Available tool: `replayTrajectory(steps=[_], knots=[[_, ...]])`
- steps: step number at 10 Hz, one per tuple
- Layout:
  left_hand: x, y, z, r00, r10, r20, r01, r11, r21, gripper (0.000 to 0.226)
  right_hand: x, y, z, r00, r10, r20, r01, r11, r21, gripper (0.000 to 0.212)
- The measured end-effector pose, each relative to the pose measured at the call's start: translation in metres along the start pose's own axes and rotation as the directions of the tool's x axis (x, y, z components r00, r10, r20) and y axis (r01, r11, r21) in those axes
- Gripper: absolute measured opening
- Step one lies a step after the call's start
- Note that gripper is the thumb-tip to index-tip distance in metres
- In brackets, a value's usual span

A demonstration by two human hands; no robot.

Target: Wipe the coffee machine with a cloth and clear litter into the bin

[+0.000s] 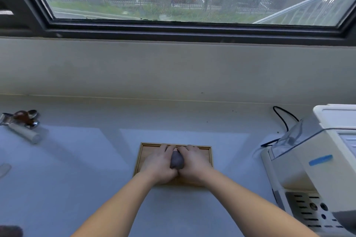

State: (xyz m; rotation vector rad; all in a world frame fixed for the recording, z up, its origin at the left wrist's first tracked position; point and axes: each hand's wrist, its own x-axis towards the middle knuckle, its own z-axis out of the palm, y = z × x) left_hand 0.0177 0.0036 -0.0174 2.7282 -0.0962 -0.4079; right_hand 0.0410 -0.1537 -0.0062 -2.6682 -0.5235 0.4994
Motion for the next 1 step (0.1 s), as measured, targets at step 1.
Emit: replayTrajectory(steps=[1], knots=[[-0.0056, 0.0047, -0.0086, 0.999, 0.019, -0.036, -0.019, 1.000, 0.021, 0.087, -0.0098, 0.0040, -0.0078, 1.000, 0.003, 0.004, -0.003, 1.000, -0.008, 0.069]])
